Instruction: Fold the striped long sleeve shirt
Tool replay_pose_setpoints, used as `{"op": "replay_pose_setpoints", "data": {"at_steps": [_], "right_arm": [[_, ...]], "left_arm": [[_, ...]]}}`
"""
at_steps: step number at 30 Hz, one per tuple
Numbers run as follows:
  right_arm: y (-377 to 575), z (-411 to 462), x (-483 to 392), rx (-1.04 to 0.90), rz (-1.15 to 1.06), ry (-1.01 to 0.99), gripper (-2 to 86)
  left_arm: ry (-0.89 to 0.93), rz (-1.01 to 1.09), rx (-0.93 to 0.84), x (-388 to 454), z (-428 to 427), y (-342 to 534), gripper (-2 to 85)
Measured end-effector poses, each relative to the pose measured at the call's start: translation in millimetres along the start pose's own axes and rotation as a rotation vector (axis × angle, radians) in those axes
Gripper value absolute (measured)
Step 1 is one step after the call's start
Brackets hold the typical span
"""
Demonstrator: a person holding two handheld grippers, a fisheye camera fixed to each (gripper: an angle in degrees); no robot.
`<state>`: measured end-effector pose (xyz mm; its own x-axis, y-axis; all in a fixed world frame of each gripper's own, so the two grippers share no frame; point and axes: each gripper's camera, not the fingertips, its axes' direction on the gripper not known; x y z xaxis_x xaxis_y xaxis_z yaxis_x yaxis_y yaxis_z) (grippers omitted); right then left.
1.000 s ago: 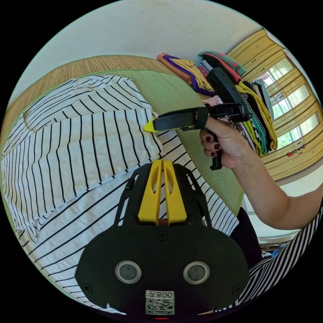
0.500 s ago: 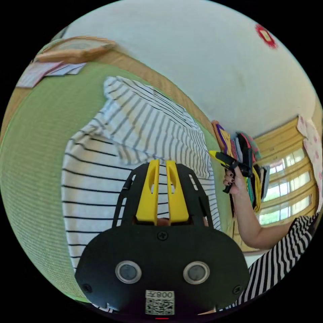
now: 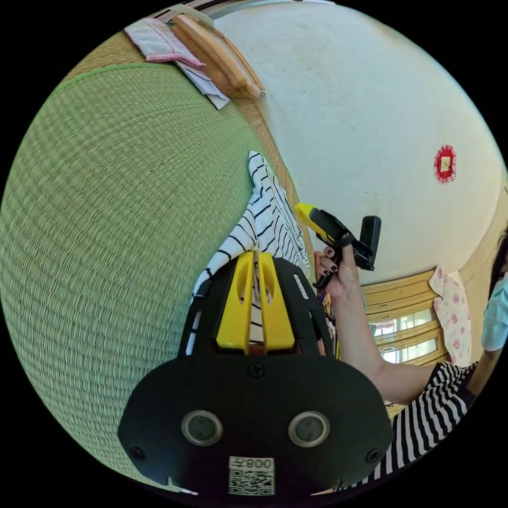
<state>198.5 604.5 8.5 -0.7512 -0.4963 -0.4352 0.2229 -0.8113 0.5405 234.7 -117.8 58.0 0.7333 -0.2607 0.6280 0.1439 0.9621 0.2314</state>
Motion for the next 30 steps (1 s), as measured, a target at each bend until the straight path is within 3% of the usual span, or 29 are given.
{"op": "replay_pose_setpoints", "data": {"at_steps": [15, 30], "right_arm": [[-118, 15, -75, -0.153, -0.158, 0.156, 7.7], [-165, -40, -109, -0.142, -0.139, 0.093, 0.3]], "left_arm": [[0.224, 0.056, 0.057, -148, 20, 81, 0.7], [0.320, 0.011, 0.082, -260, 49, 145, 0.5]]}}
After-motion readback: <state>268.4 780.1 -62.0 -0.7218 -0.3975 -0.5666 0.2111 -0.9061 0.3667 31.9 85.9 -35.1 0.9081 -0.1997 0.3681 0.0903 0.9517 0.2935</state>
